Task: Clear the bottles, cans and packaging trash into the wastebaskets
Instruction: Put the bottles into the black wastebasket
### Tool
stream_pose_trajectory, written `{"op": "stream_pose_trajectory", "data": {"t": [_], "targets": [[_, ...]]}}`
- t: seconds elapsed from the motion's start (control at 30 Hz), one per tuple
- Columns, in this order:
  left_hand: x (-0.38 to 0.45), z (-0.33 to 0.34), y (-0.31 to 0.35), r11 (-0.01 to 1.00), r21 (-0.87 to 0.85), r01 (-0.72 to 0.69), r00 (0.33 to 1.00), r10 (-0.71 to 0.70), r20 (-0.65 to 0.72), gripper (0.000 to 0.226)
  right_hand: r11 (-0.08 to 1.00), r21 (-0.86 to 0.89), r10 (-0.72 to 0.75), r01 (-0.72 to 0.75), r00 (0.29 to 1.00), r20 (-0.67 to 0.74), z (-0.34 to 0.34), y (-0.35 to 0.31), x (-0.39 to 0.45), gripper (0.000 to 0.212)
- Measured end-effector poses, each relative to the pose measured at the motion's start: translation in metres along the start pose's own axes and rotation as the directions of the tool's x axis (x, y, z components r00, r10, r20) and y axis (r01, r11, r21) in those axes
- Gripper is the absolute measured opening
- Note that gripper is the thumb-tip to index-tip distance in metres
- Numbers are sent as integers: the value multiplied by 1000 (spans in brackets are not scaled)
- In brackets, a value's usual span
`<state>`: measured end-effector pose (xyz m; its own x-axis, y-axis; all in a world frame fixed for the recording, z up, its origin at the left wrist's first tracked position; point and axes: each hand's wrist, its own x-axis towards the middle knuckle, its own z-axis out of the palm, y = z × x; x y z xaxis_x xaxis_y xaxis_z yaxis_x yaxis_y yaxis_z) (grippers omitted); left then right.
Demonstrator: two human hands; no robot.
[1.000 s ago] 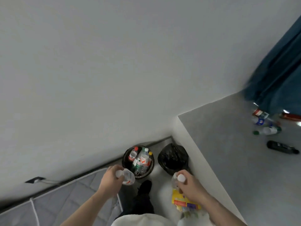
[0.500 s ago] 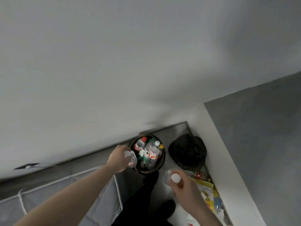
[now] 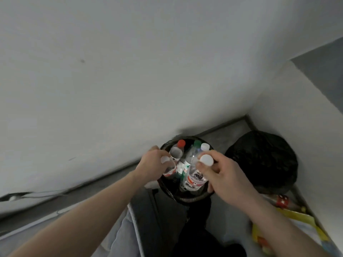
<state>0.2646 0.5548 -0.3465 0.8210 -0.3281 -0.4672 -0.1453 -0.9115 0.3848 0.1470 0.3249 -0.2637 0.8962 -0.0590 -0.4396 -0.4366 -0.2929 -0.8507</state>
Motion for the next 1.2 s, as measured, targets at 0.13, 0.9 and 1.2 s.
{"op": "stream_pose_trajectory", "data": {"t": [0.13,0.9,1.2], "targets": [[23,22,-28,998,-15,-53,990,50,-128,32,998,-2,-65,65,998,-3,32,16,31,20],[25,66,-69,960,-178,-216,949,163,-270,45,995,-103,-46,3,907,-419,140,48,28,30],[35,66,-74,980,-118,-160,967,132,-218,39,969,-240,-29,-50,948,-316,157,65,40,30]]}}
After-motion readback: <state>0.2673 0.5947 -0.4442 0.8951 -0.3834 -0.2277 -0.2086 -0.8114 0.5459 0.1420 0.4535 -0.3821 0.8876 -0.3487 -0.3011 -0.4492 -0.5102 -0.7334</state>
